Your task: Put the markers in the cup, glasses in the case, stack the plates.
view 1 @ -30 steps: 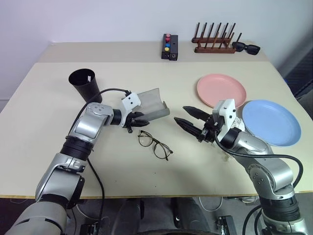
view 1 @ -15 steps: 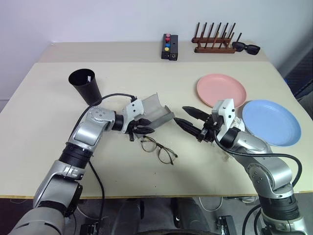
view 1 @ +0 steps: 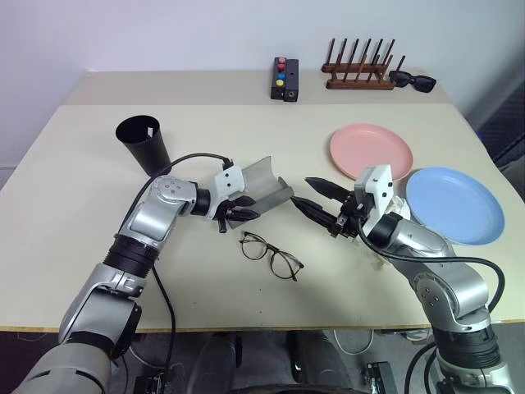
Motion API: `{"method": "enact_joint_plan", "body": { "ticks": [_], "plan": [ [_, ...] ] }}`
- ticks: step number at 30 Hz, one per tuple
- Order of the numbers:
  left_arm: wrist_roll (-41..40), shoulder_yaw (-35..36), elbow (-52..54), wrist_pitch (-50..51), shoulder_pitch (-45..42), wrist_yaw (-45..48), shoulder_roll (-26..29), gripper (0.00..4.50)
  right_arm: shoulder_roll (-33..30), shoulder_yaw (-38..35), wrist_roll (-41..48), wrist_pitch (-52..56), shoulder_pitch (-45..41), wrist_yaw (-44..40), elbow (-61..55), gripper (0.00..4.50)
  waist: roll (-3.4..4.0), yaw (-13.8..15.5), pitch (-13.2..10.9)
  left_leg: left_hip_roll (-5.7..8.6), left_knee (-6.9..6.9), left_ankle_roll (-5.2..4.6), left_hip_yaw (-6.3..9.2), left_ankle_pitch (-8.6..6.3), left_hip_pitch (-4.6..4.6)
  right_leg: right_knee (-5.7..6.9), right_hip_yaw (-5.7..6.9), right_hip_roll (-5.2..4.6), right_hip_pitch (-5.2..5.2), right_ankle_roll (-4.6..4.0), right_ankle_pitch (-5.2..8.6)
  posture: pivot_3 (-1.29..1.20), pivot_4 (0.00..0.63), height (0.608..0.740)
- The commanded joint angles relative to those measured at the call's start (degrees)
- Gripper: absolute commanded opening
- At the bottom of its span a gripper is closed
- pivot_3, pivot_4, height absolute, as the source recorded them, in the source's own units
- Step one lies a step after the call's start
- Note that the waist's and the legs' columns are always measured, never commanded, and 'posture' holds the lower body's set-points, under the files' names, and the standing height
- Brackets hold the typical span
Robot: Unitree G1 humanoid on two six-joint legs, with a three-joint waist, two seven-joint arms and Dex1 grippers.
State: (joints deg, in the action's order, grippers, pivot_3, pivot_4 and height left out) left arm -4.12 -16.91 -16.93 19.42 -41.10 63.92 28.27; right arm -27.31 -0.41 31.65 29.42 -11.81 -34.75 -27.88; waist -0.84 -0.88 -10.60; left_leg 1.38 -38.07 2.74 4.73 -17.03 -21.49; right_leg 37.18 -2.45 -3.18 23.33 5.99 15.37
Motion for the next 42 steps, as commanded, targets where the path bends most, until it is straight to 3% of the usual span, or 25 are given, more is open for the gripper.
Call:
{"method": "enact_joint_plan", "body": {
  "ticks": [1, 7, 11, 17, 24, 36, 39, 42],
  "plan": [
    [0.89, 0.89, -0.98, 0.6, -1.06, -1.37, 0.31, 0.19, 0.48, -0.16, 0.1, -1.01, -0.71, -0.04, -1.35, 2.53, 0.0, -0.09, 0.0, -0.01, 0.0, 0.0, 0.0, 0.0, 0.0, 0.0, 0.0, 0.0, 0.0, 0.0, 0.0, 0.0, 0.15, 0.735],
    [1.43, 0.83, -0.93, -3.46, -0.78, -1.31, 0.4, 0.04, 0.68, 0.06, -0.11, -1.26, -0.74, -0.17, -1.12, 2.53, 0.0, 0.0, 0.0, -0.02, 0.01, 0.0, 0.01, 0.0, -0.03, 0.01, 0.0, 0.01, 0.03, 0.0, 0.0, 0.0, 0.15, 0.735],
    [0.08, 0.62, -0.25, -6.49, -0.36, 3.68, 1.99, 0.04, 0.72, 0.19, -0.28, -1.4, -0.79, -0.38, -0.93, 2.53, 0.0, -0.04, 0.0, -0.01, 0.01, 0.0, 0.0, 0.0, -0.04, 0.0, 0.0, 0.0, 0.04, 0.0, 0.0, 0.0, 0.15, 0.735],
    [-5.0, 1.41, 2.21, -0.54, -1.08, 12.98, 4.79, 0.04, 0.71, 0.12, -0.44, -1.58, -0.85, -0.85, -0.6, 2.53, 0.01, -0.1, 0.0, -0.02, 0.01, 0.0, -0.01, 0.0, -0.03, 0.01, 0.0, 0.02, 0.04, 0.0, 0.0, 0.0, 0.15, 0.735],
    [-5.65, 1.32, -0.59, 3.59, -2.33, 13.19, 3.44, 0.04, 0.95, 0.08, -0.58, -1.52, -0.52, -0.83, -0.89, 2.53, 0.0, -0.05, 0.0, -0.01, 0.01, 0.0, 0.0, 0.0, -0.04, 0.01, 0.0, 0.01, 0.03, 0.0, 0.0, 0.0, 0.15, 0.735],
    [-0.88, -0.87, -7.01, -3.0, -4.63, 13.41, 2.2, 0.04, 1.35, 0.18, -0.63, -0.98, -0.77, -0.7, -1.17, 2.53, 0.0, -0.05, 0.0, 0.0, 0.0, 0.0, -0.01, 0.0, -0.03, 0.02, 0.0, 0.02, 0.03, 0.0, 0.0, 0.0, 0.15, 0.735],
    [-0.54, -0.79, -8.14, -4.09, -5.15, 13.37, 1.86, 0.86, 1.42, 0.24, -0.7, -1.13, -0.65, -0.78, -1.1, 2.53, 0.0, -0.05, 0.0, 0.0, 0.0, 0.0, -0.01, 0.0, -0.04, 0.01, 0.0, 0.02, 0.04, 0.0, 0.0, 0.0, 0.15, 0.735],
    [-0.24, -0.25, -8.98, -4.98, -5.38, 12.39, 1.55, 2.38, 1.45, 0.21, -0.77, -1.2, -0.44, -0.82, -1.05, 2.53, 0.0, -0.05, 0.0, 0.0, 0.0, 0.0, -0.01, 0.0, -0.04, 0.01, 0.0, 0.02, 0.04, 0.0, 0.0, 0.0, 0.15, 0.735]
  ]
}}
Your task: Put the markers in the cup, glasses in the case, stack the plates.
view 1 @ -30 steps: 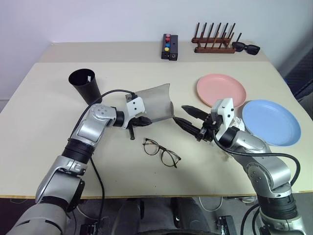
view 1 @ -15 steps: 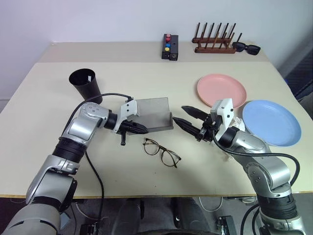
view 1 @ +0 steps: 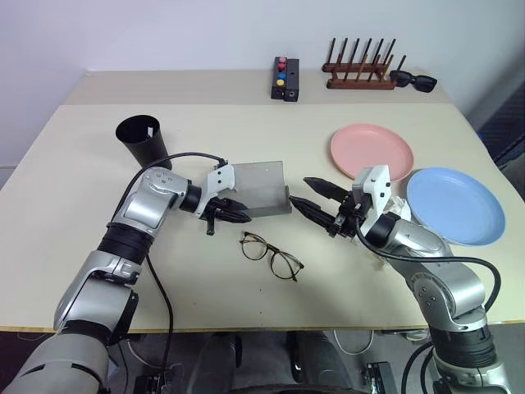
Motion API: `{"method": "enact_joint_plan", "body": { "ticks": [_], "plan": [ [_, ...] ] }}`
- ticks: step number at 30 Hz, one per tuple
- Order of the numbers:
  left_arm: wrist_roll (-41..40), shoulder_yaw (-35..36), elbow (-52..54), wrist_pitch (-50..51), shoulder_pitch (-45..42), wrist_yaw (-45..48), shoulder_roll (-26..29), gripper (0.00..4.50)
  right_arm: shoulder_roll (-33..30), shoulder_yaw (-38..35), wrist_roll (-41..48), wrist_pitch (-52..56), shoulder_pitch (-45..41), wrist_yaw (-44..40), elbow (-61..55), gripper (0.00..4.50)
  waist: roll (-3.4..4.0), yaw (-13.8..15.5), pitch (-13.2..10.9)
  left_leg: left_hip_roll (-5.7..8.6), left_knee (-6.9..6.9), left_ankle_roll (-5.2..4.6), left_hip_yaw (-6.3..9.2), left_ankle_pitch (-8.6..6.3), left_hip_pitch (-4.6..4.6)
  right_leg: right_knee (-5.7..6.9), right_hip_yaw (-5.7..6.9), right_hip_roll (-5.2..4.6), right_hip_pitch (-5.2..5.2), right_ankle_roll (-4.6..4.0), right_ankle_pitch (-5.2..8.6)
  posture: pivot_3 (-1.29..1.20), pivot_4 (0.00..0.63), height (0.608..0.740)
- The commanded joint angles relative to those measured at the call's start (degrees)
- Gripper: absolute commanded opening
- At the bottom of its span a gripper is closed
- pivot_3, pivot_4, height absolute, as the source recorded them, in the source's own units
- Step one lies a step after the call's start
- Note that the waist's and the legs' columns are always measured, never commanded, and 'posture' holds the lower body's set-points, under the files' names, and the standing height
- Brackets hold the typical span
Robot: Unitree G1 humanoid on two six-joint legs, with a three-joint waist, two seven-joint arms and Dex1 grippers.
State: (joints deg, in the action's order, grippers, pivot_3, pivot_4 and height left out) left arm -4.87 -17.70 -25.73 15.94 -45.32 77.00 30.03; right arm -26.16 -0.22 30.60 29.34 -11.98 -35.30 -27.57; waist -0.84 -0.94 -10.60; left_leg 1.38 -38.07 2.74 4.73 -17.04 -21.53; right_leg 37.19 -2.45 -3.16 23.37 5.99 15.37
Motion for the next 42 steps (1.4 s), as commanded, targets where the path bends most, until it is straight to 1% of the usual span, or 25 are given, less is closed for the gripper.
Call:
{"method": "enact_joint_plan", "body": {
  "ticks": [1, 10, 14, 18, 21, 22, 23, 27, 32, 35, 38, 42],
  "plan": [
    [0.62, 0.75, -0.44, -1.65, -1.17, -1.0, -0.28, 2.85, 0.29, 0.0, 0.26, -1.12, -0.19, -0.26, -1.39, 2.53, 0.0, -0.02, 0.0, 0.0, 0.0, 0.0, 0.0, 0.0, 0.0, 0.0, 0.0, 0.0, 0.0, 0.0, 0.0, 0.0, 0.15, 0.735],
    [-1.76, 4.54, 1.85, -1.3, -0.15, -2.93, 0.01, 2.85, -0.1, -0.34, 0.26, -1.03, 0.48, -0.37, -1.72, 2.53, 0.0, -0.03, 0.0, -0.01, 0.0, 0.0, 0.0, 0.0, 0.0, 0.01, 0.0, 0.0, 0.0, 0.0, 0.0, 0.0, 0.15, 0.735],
    [-3.91, 7.23, 5.78, -0.19, 0.53, -4.02, 0.46, 2.85, -0.51, -0.73, 0.34, -1.07, 0.73, -0.71, -1.68, 2.53, 0.0, -0.02, 0.0, -0.03, 0.0, 0.0, 0.01, 0.0, 0.0, 0.01, 0.0, 0.0, 0.0, 0.0, 0.0, 0.0, 0.15, 0.735],
    [-4.5, 7.41, 10.23, 0.48, 1.06, -4.67, 0.88, 2.85, -0.81, -0.97, 0.26, -0.95, 0.82, -0.87, -1.72, 2.53, 0.0, -0.01, 0.0, -0.05, 0.0, 0.0, 0.01, 0.0, 0.0, 0.01, 0.0, 0.0, 0.0, 0.0, 0.0, 0.0, 0.15, 0.735],
    [-5.16, 6.09, 15.09, -0.63, 1.77, -2.42, 1.72, 3.74, -1.17, -1.27, 0.28, -0.67, 0.92, -0.75, -1.91, 2.53, 0.0, -0.07, 0.0, -0.05, 0.0, 0.0, 0.0, 0.0, 0.01, 0.01, -0.01, 0.0, 0.0, 0.0, 0.0, 0.0, 0.15, 0.735],
    [-4.39, 5.46, 16.47, -1.82, 1.86, -2.58, 1.81, 4.16, -1.31, -1.39, 0.36, -0.55, 0.99, -0.73, -2.02, 2.53, 0.0, -0.03, 0.0, -0.06, 0.01, 0.0, 0.0, 0.0, 0.01, 0.01, -0.01, 0.0, 0.0, 0.0, 0.0, 0.0, 0.15, 0.735],
    [-3.65, 4.8, 17.57, -2.89, 1.87, -2.69, 1.82, 4.47, -1.46, -1.52, 0.48, -0.44, 1.02, -0.72, -2.11, 2.53, 0.0, -0.02, 0.0, -0.06, 0.0, 0.0, 0.01, 0.0, 0.0, 0.0, 0.0, 0.0, 0.0, 0.0, 0.0, 0.0, 0.15, 0.735],
    [-2.99, -0.3, 25.26, -5.18, 1.66, 2.39, 2.83, 4.47, -2.48, -2.31, 0.97, 0.25, 1.76, -0.65, -2.81, 2.53, 0.0, 0.18, 0.0, -0.06, 0.0, 0.01, 0.01, 0.0, 0.0, -0.01, -0.01, -0.01, -0.01, 0.0, 0.0, 0.0, 0.15, 0.735],
    [-1.0, -5.62, 28.62, -9.95, 1.59, 6.69, 4.11, 4.47, -3.14, -2.95, 1.19, 0.31, 3.4, -0.41, -3.62, 2.53, 0.0, 0.01, 0.0, -0.04, 0.0, 0.0, -0.02, 0.0, 0.01, -0.02, -0.01, -0.01, -0.03, 0.0, 0.0, 0.0, 0.15, 0.735],
    [1.51, -8.32, 28.68, -13.51, 1.57, 7.75, 4.5, 4.47, -3.48, -2.73, 0.54, 0.11, 4.65, -0.49, -4.05, 2.53, 0.0, -0.02, 0.0, -0.05, 0.0, 0.0, -0.02, 0.0, 0.03, -0.01, -0.01, 0.06, -0.03, -0.01, 0.0, 0.0, 0.15, 0.735],
    [5.26, -10.61, 25.94, -18.23, 1.19, 6.78, 3.84, 4.47, -4.99, -1.79, -1.0, -0.34, 7.0, -1.27, -4.83, 2.53, 0.0, 0.09, 0.0, -0.05, 0.0, 0.0, -0.02, 0.0, 0.03, -0.02, -0.02, 0.07, -0.04, -0.01, 0.0, 0.0, 0.15, 0.735],
    [6.8, -10.93, 24.7, -18.42, 0.96, 4.84, 2.42, 4.47, -6.68, -1.75, -0.3, 0.83, 9.25, -2.12, -6.19, 2.53, 0.0, 0.13, 0.0, -0.05, -0.02, 0.0, -0.02, 0.0, 0.01, -0.03, -0.02, 0.07, -0.05, -0.01, 0.0, 0.0, 0.15, 0.735]
  ]
}}
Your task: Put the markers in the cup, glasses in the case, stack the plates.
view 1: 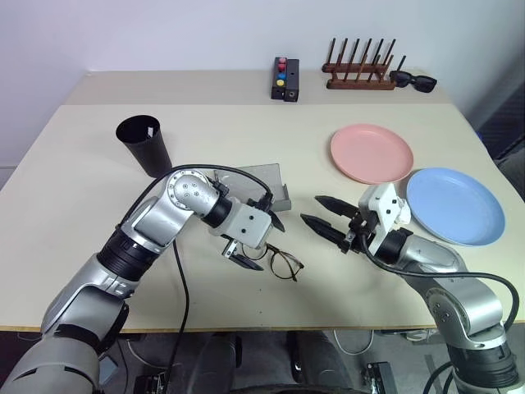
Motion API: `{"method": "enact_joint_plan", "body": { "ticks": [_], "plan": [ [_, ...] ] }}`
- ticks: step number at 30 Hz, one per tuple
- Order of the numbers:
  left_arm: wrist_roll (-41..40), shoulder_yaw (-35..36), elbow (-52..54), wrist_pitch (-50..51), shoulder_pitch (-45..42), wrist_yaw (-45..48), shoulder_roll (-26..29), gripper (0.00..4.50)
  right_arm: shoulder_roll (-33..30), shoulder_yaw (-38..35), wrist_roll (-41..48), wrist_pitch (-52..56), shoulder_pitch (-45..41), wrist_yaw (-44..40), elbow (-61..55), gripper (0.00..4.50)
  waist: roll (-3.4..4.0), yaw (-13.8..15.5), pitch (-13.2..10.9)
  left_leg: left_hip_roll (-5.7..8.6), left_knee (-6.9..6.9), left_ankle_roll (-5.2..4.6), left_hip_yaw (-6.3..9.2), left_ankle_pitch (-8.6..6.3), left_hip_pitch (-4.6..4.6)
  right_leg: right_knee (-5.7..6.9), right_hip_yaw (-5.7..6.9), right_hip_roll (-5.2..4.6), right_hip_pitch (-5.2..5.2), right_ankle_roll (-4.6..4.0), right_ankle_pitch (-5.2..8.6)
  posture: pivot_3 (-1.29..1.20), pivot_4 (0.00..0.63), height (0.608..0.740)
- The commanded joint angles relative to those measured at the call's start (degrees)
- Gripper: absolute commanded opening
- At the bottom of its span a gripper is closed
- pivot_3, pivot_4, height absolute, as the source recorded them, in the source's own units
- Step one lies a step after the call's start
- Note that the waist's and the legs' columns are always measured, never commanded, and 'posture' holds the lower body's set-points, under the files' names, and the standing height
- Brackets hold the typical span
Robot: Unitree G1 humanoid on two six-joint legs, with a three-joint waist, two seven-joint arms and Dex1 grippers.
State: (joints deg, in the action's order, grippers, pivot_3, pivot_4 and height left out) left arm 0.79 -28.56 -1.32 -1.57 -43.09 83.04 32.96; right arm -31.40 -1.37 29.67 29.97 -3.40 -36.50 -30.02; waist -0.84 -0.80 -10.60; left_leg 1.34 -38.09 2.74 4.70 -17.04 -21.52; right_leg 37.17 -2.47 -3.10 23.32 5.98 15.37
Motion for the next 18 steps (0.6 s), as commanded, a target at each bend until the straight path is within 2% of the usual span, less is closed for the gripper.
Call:
{"method": "enact_joint_plan", "body": {
  "ticks": [1, 10, 17, 18],
  "plan": [
    [1.57, -0.15, 0.15, -1.1, -1.22, -1.57, -0.7, 4.47, -1.94, -0.55, 0.7, 0.46, 1.11, -1.22, -4.01, 2.53, 0.0, 0.0, 0.0, 0.0, 0.0, 0.0, 0.0, 0.0, 0.0, 0.0, 0.0, 0.0, 0.0, 0.0, 0.0, 0.0, 0.15, 0.735],
    [5.37, -1.43, -0.68, 0.13, 0.12, -4.71, -2.36, 4.47, -11.68, -4.69, 4.14, 2.23, 7.6, -10.25, -4.42, 2.53, -0.01, 0.0, 0.0, 0.0, -0.04, -0.01, 0.0, -0.01, 0.03, 0.0, 0.0, 0.01, -0.06, 0.01, 0.0, 0.0, 0.15, 0.735],
    [7.27, -3.13, -1.14, -1.37, -0.13, -5.25, -2.92, 4.47, -12.46, -5.8, 3.05, 0.56, 8.0, -11.2, -3.28, 2.53, -0.01, 0.07, -0.01, -0.05, -0.04, -0.01, 0.01, -0.01, 0.05, -0.01, -0.01, 0.11, -0.08, 0.01, 0.0, 0.0, 0.15, 0.735],
    [7.36, -3.05, -1.34, -1.18, -0.16, -5.48, -3.19, 4.23, -12.33, -5.64, 2.98, 0.52, 7.97, -11.15, -3.28, 2.53, -0.01, 0.07, -0.01, -0.05, -0.04, -0.01, 0.01, -0.01, 0.05, -0.01, -0.01, 0.11, -0.08, 0.01, 0.0, 0.0, 0.15, 0.735]
  ]
}}
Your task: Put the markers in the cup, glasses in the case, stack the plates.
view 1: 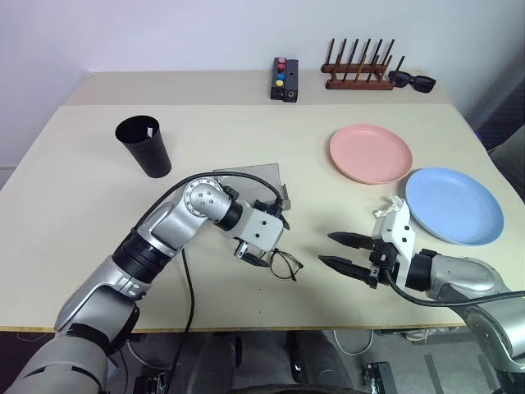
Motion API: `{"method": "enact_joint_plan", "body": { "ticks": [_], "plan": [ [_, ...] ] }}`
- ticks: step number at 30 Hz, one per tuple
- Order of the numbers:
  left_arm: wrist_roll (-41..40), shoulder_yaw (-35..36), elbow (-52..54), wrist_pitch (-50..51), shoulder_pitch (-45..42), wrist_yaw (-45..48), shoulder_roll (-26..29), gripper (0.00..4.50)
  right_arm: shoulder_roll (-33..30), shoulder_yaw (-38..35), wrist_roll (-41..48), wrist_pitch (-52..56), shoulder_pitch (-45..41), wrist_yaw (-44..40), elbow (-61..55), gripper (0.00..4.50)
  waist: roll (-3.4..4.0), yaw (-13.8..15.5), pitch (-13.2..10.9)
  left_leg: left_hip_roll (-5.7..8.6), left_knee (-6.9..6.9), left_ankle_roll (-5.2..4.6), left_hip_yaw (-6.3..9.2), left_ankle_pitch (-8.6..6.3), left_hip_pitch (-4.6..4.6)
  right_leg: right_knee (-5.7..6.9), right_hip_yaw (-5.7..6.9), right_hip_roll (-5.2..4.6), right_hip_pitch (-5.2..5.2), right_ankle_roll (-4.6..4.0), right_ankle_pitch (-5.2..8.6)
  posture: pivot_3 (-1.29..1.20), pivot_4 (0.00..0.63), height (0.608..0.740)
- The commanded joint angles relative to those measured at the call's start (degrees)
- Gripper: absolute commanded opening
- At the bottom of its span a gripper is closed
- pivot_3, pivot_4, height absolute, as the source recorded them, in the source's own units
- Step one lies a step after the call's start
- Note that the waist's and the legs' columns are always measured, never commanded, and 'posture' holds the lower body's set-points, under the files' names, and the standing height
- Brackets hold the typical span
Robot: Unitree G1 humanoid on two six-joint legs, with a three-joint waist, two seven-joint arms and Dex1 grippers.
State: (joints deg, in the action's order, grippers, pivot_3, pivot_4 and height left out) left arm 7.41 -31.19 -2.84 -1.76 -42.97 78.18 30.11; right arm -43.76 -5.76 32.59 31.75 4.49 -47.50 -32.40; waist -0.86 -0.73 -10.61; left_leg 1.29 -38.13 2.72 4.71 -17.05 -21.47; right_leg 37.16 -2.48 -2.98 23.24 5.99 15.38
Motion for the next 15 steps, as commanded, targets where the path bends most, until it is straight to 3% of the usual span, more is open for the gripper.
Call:
{"method": "enact_joint_plan", "body": {
  "ticks": [1, 4, 15],
  "plan": [
    [0.54, -0.29, 0.19, -0.31, -0.3, -0.64, -0.62, 3.94, 0.16, -1.05, -0.06, -1.35, 0.07, -0.09, -0.94, 2.53, 0.0, 0.01, 0.0, 0.0, 0.0, 0.0, 0.0, 0.0, 0.0, 0.0, 0.0, 0.0, 0.0, 0.0, 0.0, 0.0, 0.15, 0.735],
    [1.0, -0.2, 0.07, -1.06, -0.47, -1.25, -0.86, 2.65, 0.55, -0.67, -0.44, -1.59, 0.07, 0.08, -0.96, 2.53, 0.0, 0.02, 0.0, 0.0, 0.0, 0.0, 0.0, 0.0, 0.0, 0.0, 0.0, 0.0, 0.0, 0.0, 0.0, 0.0, 0.15, 0.735],
    [1.73, -0.22, -1.1, -2.81, -0.68, -0.93, -0.17, 2.65, 1.45, 0.29, -1.96, -3.14, -0.76, 0.05, 0.45, 2.53, 0.0, 0.01, 0.0, 0.0, 0.0, 0.0, 0.0, 0.0, 0.0, 0.0, 0.0, 0.0, 0.0, 0.0, 0.0, 0.0, 0.15, 0.735]
  ]
}}
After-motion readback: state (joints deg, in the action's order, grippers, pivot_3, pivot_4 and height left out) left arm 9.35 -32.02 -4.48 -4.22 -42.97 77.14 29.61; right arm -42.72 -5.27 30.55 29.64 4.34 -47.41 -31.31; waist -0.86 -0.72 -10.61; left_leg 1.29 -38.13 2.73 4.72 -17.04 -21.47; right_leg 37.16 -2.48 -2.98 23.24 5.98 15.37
